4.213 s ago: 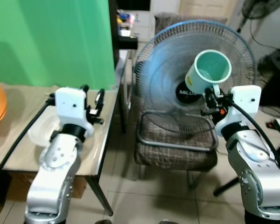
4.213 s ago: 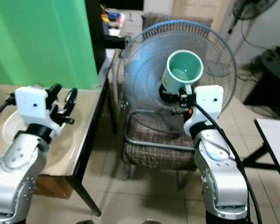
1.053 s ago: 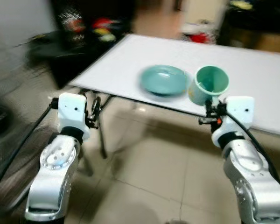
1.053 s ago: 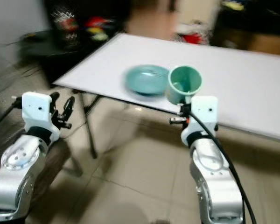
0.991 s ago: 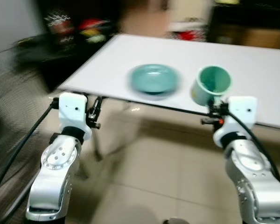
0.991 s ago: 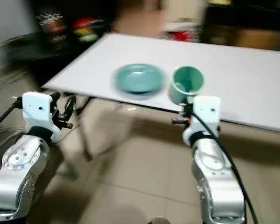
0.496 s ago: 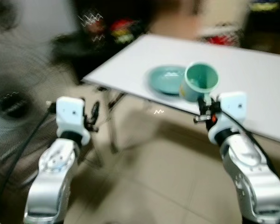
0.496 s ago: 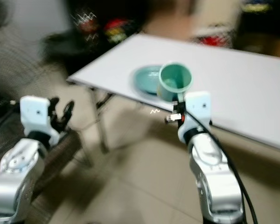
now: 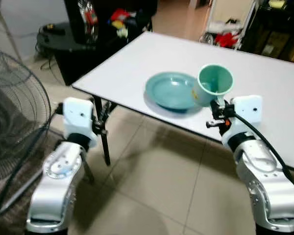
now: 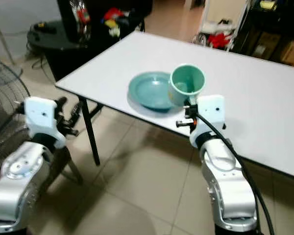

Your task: Setting the table

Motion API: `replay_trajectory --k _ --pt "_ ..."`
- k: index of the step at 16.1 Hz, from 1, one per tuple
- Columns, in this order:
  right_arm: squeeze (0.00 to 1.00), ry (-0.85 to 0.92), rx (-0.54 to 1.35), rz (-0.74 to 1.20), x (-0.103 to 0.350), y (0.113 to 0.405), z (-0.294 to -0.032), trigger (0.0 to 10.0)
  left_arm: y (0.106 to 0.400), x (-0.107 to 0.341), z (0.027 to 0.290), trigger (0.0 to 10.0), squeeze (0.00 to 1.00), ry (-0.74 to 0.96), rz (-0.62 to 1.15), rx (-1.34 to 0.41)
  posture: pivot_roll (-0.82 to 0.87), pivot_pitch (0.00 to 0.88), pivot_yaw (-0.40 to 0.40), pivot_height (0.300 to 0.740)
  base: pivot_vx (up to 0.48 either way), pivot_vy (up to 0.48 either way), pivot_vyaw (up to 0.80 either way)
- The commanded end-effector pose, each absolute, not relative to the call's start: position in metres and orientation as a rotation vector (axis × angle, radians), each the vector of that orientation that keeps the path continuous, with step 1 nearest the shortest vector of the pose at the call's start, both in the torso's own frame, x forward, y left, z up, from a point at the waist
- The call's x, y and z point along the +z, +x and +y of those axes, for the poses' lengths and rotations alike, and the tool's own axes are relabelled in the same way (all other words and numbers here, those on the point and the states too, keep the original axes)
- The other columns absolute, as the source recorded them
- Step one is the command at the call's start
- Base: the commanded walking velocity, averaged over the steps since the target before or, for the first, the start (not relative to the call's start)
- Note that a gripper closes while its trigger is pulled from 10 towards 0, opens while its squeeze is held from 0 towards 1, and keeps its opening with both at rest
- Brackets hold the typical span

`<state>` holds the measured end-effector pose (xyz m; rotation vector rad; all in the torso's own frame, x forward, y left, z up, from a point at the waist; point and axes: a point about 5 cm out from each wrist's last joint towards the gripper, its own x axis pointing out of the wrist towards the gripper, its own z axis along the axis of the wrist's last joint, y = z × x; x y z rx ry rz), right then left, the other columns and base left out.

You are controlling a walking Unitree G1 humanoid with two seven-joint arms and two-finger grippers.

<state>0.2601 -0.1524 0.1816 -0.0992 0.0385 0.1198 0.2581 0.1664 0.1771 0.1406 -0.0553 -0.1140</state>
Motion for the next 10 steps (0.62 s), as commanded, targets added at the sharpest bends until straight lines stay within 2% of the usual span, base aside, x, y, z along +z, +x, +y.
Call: replay_trajectory --k 1,4,8,10 --pt "0.00 -0.085 0.150 0.012 0.1864 0.2594 -0.1455 10.0 0.2573 0.1757 0.1718 10.0 0.00 0.147 -0.043 -0.103 -0.06 0.000 0.012 0.740 0.289 0.000 0.00" --pt "0.00 -0.063 0.123 -0.003 0.1882 0.2584 -0.1468 10.0 0.2592 0.1769 0.1736 10.0 0.00 0.154 -0.047 -0.108 -0.06 0.000 0.023 0.740 0.286 0.000 0.00" --pt "0.00 -0.056 0.120 -0.006 0.1884 0.2583 -0.1467 10.0 0.2605 0.1775 0.1745 10.0 0.00 0.161 -0.047 -0.115 -0.06 0.000 0.026 0.740 0.285 0.000 -0.80" --pt "0.00 -0.053 0.124 -0.002 0.1878 0.2584 -0.1463 10.0 0.2602 0.1773 0.1740 10.0 0.00 0.164 -0.046 -0.118 -0.06 0.000 0.026 0.740 0.283 0.000 0.00"
